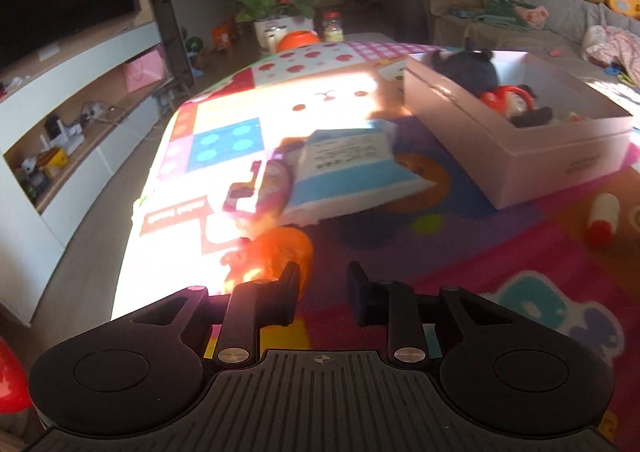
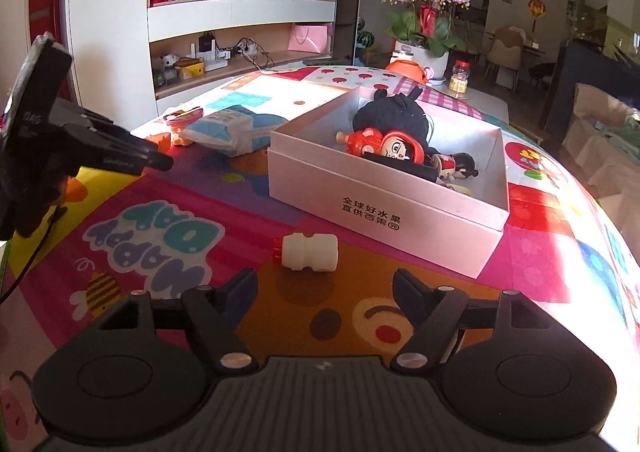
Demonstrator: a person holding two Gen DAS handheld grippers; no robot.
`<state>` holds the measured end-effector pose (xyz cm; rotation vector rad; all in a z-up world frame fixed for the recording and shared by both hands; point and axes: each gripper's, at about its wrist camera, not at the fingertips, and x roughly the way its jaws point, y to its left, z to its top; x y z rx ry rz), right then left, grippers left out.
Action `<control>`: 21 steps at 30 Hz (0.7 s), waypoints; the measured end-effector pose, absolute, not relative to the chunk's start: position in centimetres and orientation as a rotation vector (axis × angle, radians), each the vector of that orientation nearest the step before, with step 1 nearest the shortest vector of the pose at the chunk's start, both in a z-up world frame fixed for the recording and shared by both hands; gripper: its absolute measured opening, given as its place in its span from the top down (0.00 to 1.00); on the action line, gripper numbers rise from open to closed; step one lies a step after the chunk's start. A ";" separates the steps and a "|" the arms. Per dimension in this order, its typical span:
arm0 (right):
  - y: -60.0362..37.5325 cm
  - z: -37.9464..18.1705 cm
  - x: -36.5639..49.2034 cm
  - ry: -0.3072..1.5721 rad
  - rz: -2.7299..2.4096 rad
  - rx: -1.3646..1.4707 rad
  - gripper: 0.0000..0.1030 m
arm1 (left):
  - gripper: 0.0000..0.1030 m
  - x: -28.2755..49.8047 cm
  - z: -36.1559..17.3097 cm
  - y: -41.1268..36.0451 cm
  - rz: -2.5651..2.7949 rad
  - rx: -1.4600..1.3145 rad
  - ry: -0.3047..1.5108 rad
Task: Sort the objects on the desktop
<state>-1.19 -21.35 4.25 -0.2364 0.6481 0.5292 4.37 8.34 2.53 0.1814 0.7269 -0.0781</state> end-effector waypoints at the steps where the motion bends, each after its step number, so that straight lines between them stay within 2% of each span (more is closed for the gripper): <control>1: -21.0 4.2 -0.8 0.651 0.536 -0.233 0.27 | 0.74 3.5 2.6 7.6 -0.126 0.168 0.730; 5: -19.4 3.4 0.7 0.664 0.546 -0.232 0.27 | 0.70 -0.2 3.1 4.7 -0.325 0.145 0.701; 6: -19.0 3.2 0.9 0.664 0.540 -0.241 0.27 | 0.65 -0.9 3.3 4.1 -0.352 0.151 0.684; 7: -18.8 2.9 1.0 0.664 0.536 -0.247 0.27 | 0.52 -1.4 3.6 3.8 -0.354 0.156 0.669; 10: -18.3 2.3 1.2 0.677 0.540 -0.251 0.27 | 0.28 -1.5 4.5 4.1 -0.263 0.163 0.613; 13: -18.0 1.8 1.2 0.678 0.538 -0.264 0.27 | 0.10 0.3 4.3 5.5 -0.045 0.212 0.581; 14: -17.9 1.7 1.2 0.677 0.537 -0.265 0.27 | 0.09 1.5 4.0 6.4 0.001 0.210 0.604; 17: -17.6 1.6 1.5 0.681 0.535 -0.255 0.27 | 0.11 4.5 2.7 8.5 0.040 0.152 0.685; 18: -17.4 1.6 1.6 0.682 0.537 -0.251 0.28 | 0.18 5.1 2.4 8.7 0.037 0.138 0.703; 19: -17.3 1.7 1.7 0.687 0.542 -0.249 0.35 | 0.33 5.5 2.1 8.7 0.029 0.131 0.715; 21: -17.0 1.8 1.9 0.708 0.565 -0.244 0.49 | 0.46 5.9 1.9 8.4 0.011 0.148 0.722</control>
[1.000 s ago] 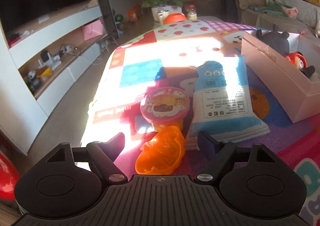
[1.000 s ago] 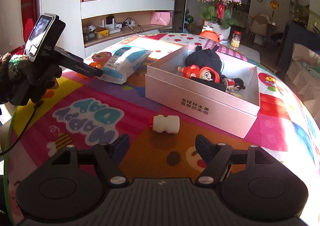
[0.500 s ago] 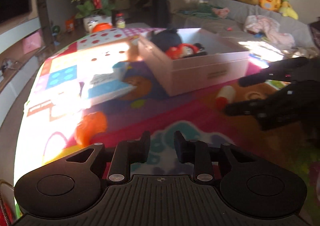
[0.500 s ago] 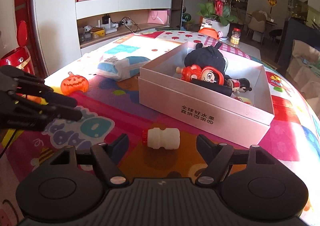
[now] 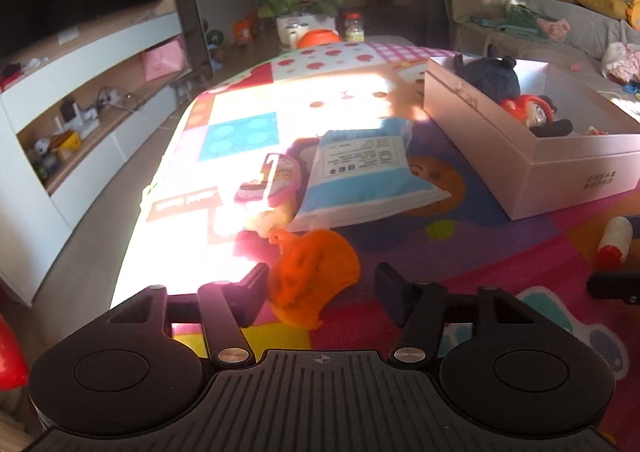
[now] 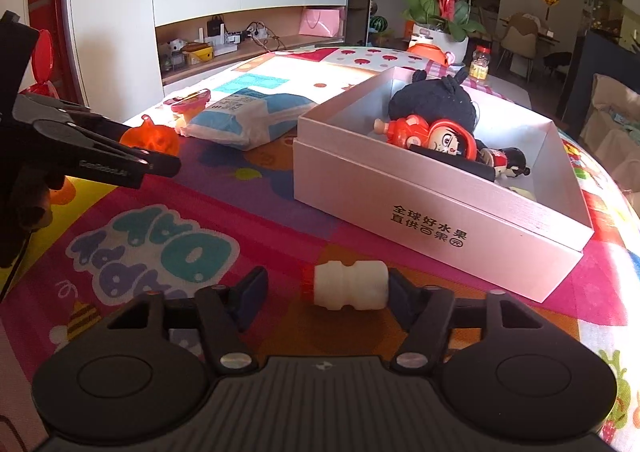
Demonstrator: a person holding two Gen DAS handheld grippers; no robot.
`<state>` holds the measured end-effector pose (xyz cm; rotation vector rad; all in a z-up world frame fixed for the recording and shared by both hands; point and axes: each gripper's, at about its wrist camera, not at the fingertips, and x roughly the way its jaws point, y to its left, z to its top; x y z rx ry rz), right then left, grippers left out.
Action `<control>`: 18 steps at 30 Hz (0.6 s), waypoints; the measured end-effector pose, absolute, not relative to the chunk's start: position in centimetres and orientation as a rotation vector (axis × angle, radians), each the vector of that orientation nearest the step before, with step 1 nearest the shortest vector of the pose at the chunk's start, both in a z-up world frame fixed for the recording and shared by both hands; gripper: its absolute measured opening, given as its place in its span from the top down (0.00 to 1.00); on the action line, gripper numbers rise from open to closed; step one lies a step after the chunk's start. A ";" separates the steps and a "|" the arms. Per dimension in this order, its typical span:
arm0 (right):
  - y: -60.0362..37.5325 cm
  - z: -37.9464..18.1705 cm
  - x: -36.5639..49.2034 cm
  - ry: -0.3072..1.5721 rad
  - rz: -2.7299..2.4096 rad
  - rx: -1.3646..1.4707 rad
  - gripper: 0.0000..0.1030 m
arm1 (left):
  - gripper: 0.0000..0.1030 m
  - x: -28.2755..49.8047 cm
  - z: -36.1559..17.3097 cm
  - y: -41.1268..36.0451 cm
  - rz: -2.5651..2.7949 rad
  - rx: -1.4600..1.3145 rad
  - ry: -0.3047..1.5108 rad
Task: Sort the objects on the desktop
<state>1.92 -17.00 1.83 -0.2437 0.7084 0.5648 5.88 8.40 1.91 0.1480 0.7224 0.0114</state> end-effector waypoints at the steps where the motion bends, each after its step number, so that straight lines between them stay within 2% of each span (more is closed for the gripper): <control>1: -16.9 1.9 1.9 0.716 0.573 -0.244 0.55 | 0.54 5.9 1.8 8.2 0.006 0.159 0.720; 3: -16.6 2.0 1.7 0.715 0.583 -0.256 0.59 | 0.61 5.7 1.7 7.8 -0.001 0.180 0.723; 9: -17.8 3.2 -0.2 0.698 0.580 -0.255 0.59 | 0.64 3.0 3.0 5.6 -0.098 0.207 0.687; 11: -18.8 3.8 -1.2 0.697 0.580 -0.259 0.59 | 0.70 1.4 4.0 4.3 -0.165 0.196 0.666; 12: -19.3 4.2 -1.8 0.698 0.579 -0.264 0.59 | 0.78 0.6 4.4 3.6 -0.205 0.195 0.655; 18: -22.9 6.5 -5.3 0.670 0.552 -0.294 0.59 | 0.82 -1.8 5.8 -1.4 -0.397 0.256 0.590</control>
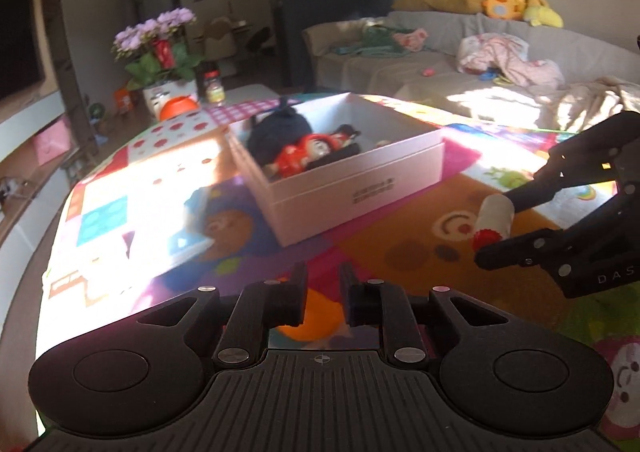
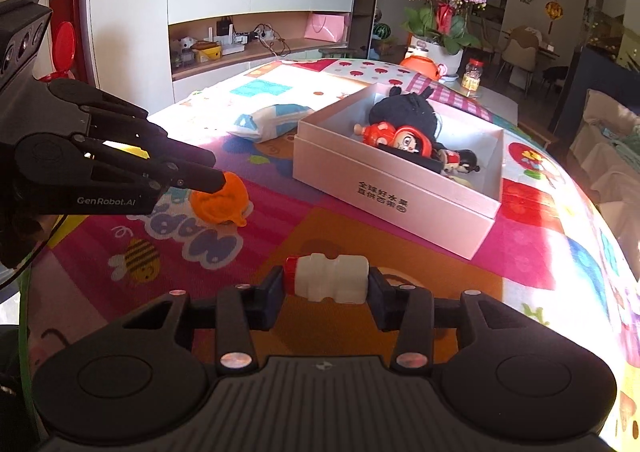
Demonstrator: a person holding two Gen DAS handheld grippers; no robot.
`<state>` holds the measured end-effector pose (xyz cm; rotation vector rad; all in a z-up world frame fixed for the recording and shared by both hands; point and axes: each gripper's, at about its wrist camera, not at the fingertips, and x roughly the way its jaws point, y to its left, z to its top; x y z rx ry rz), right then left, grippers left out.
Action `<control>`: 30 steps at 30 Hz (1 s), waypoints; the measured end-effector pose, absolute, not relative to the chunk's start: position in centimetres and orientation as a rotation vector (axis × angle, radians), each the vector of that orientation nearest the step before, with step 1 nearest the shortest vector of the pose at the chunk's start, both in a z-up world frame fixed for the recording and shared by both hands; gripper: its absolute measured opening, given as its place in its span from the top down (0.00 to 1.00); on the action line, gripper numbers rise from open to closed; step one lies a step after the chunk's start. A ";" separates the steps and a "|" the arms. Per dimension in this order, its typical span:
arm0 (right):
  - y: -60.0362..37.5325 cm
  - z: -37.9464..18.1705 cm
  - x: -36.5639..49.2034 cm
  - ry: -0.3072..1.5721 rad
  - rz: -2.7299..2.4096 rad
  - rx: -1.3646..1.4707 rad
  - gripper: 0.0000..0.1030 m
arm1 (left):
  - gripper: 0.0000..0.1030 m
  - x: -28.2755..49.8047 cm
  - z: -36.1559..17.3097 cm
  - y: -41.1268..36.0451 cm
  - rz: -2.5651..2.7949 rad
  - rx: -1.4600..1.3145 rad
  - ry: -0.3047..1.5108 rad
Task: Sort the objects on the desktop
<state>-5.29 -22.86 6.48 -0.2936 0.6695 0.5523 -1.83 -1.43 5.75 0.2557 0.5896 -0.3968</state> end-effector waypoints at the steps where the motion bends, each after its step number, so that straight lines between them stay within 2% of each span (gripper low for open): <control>1: -23.4 6.8 -5.6 0.659 0.540 -0.291 0.59 | 0.82 -2.0 5.8 -2.1 -0.420 0.260 0.589; 2: -23.9 6.9 -5.9 0.648 0.526 -0.291 0.59 | 0.82 -2.2 5.8 -2.4 -0.433 0.263 0.588; 5: -24.1 6.4 -6.6 0.623 0.489 -0.317 0.59 | 0.72 -3.0 5.4 -2.8 -0.403 0.276 0.572; 7: -23.7 5.4 -6.6 0.636 0.501 -0.316 0.59 | 0.47 -3.3 5.1 -2.6 -0.331 0.308 0.544; 8: -23.4 4.8 -6.5 0.650 0.512 -0.307 0.59 | 0.39 -3.3 4.9 -2.4 -0.307 0.315 0.538; 9: -23.0 4.3 -6.3 0.660 0.519 -0.301 0.58 | 0.23 -3.1 4.7 -2.1 -0.284 0.320 0.545; 10: -22.6 3.8 -6.2 0.669 0.527 -0.298 0.58 | 0.18 -2.6 4.3 -1.8 -0.260 0.325 0.566; 14: -21.0 2.2 -5.8 0.670 0.533 -0.306 0.58 | 0.19 -0.5 2.5 -1.0 -0.240 0.322 0.660; 17: -20.9 2.2 -5.6 0.670 0.541 -0.290 0.58 | 0.32 0.8 1.6 -0.7 -0.260 0.294 0.701; 18: -20.9 2.2 -5.6 0.672 0.543 -0.287 0.59 | 0.41 1.0 1.4 -0.7 -0.265 0.285 0.708; 24: -21.6 2.5 -5.6 0.688 0.545 -0.294 0.59 | 0.42 0.7 1.9 -2.0 -0.311 0.303 0.676; 30: -22.9 4.1 -6.0 0.686 0.553 -0.302 0.59 | 0.42 0.6 7.0 -3.6 -0.416 0.245 0.522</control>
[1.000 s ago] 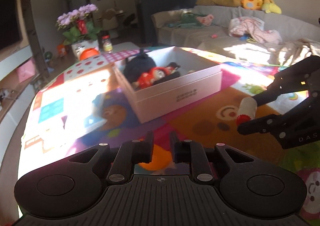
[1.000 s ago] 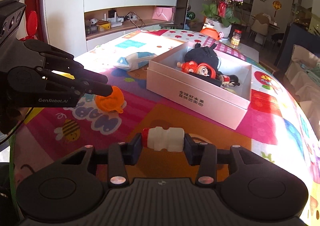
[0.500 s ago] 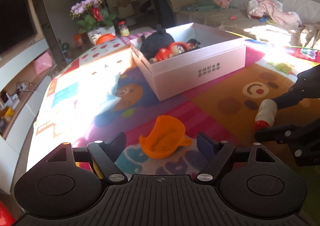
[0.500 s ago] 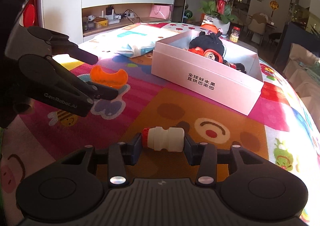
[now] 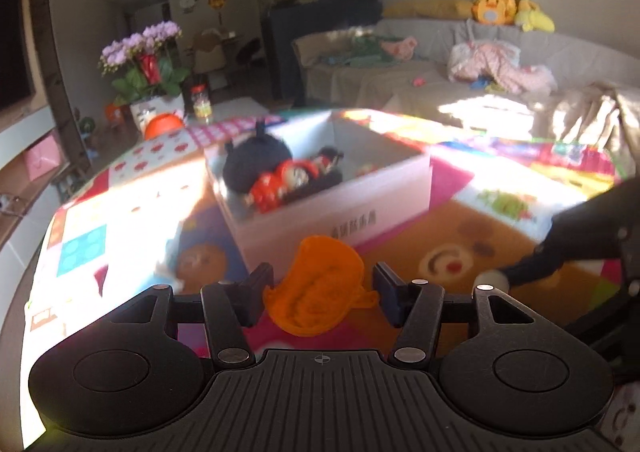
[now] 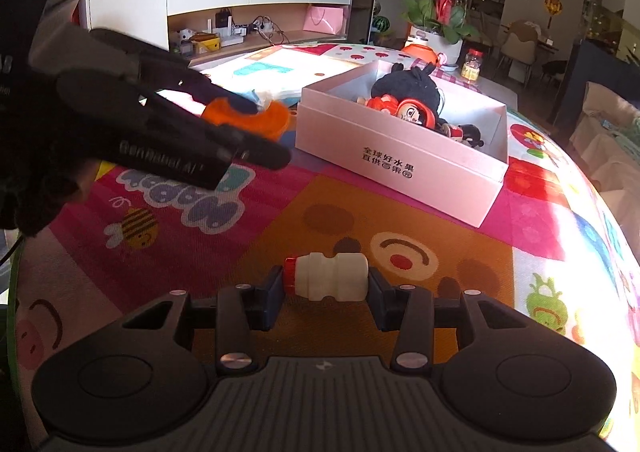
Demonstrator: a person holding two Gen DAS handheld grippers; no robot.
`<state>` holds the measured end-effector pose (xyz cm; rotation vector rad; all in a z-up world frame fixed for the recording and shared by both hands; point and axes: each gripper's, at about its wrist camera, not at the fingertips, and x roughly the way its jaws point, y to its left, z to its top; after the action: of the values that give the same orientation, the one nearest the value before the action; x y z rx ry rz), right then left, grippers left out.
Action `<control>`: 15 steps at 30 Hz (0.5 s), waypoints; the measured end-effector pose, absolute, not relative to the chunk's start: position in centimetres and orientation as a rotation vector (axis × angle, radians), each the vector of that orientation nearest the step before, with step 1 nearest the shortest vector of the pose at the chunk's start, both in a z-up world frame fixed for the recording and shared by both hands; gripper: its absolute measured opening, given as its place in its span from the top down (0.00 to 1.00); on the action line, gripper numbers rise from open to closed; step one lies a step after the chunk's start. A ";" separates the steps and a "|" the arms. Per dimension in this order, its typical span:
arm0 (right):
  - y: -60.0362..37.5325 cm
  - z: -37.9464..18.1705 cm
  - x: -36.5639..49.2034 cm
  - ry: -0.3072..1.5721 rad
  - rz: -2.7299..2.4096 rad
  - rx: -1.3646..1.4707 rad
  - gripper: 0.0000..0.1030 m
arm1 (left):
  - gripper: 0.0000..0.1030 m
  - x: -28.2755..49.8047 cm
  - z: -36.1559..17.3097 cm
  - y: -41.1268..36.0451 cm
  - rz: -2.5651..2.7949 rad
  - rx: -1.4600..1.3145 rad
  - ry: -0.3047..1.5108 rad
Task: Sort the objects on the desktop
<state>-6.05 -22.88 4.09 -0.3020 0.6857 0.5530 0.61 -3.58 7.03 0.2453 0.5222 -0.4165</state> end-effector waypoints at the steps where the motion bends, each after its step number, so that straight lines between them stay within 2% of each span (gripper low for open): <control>1: -23.1 4.6 -6.0 0.678 0.552 -0.301 0.59 | 0.42 1.2 8.3 -3.9 -0.430 0.231 0.482; 6: -23.5 7.1 -5.5 0.617 0.523 -0.315 0.59 | 0.39 5.2 12.0 -6.2 -0.429 0.203 0.317; 7: -23.4 7.4 -5.3 0.610 0.520 -0.316 0.59 | 0.27 6.4 12.3 -6.4 -0.425 0.186 0.328; 10: -23.4 8.9 -5.0 0.572 0.512 -0.339 0.59 | 0.13 7.7 12.4 -4.9 -0.404 0.111 0.381; 12: -23.6 10.3 -4.4 0.533 0.502 -0.350 0.59 | 0.06 7.0 11.9 -3.3 -0.371 0.119 0.389; 15: -23.6 12.7 -2.1 0.487 0.482 -0.338 0.59 | 0.06 5.6 10.4 -1.1 -0.329 0.158 0.464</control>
<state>-2.14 -23.63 12.73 -0.3382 0.4865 0.4816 5.57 -1.07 10.44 0.1580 0.4638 -0.3290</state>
